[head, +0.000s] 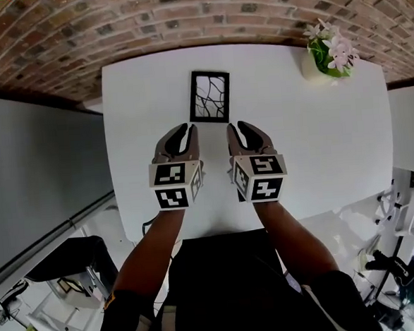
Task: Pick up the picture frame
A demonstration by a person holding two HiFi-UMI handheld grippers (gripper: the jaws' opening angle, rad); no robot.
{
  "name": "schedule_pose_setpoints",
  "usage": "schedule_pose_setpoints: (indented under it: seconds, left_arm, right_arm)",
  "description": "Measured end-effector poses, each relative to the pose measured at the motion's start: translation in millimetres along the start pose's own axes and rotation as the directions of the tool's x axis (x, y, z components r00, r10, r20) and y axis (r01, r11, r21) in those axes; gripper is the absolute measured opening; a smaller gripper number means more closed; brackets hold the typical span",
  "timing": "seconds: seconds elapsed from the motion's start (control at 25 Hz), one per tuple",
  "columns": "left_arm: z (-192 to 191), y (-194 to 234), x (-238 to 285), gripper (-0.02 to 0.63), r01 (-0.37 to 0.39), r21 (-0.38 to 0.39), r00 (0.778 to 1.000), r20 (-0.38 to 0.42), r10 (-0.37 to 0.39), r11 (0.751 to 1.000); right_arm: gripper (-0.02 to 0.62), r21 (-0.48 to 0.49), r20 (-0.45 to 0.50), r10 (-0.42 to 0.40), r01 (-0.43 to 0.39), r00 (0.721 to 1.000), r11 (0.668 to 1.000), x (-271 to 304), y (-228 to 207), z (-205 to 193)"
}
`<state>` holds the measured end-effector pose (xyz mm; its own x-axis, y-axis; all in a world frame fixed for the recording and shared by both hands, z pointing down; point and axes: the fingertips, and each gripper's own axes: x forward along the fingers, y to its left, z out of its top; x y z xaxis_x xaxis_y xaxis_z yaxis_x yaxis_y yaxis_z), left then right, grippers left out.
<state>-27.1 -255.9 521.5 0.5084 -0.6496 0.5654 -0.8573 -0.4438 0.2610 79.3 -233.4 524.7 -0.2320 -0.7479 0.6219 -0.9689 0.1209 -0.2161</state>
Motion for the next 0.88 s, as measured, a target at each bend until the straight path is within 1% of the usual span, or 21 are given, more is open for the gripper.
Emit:
schedule_pose_setpoints:
  seconds: [0.32, 0.48, 0.68, 0.76, 0.88]
  left_arm:
    - [-16.5, 15.1, 39.6, 0.095, -0.024, -0.010, 0.996, -0.085, 0.023, 1.000]
    - [-25.1, 21.6, 54.7, 0.097, -0.027, -0.023, 0.992, -0.121, 0.024, 0.999]
    - [-29.6, 29.3, 69.2, 0.097, -0.028, -0.037, 0.988, -0.152, 0.022, 0.999]
    - [-32.2, 30.4, 73.7, 0.110, -0.023, -0.044, 0.986, -0.166, 0.015, 0.999]
    - [-35.1, 32.2, 78.2, 0.110, -0.017, -0.052, 0.984, -0.180, 0.007, 0.999]
  right_arm:
    - [0.097, 0.041, -0.075, 0.000, 0.003, 0.997, 0.999, 38.4, -14.7, -12.9]
    - [0.103, 0.064, -0.115, 0.001, 0.006, 0.993, 0.998, 52.3, -19.7, -21.1]
    - [0.107, 0.081, -0.140, 0.003, 0.008, 0.990, 0.997, 66.8, -22.1, -23.3]
    - [0.110, 0.088, -0.148, 0.005, 0.009, 0.989, 0.996, 71.2, -22.0, -24.0]
    - [0.115, 0.096, -0.162, 0.005, 0.011, 0.987, 0.995, 76.9, -21.0, -25.8]
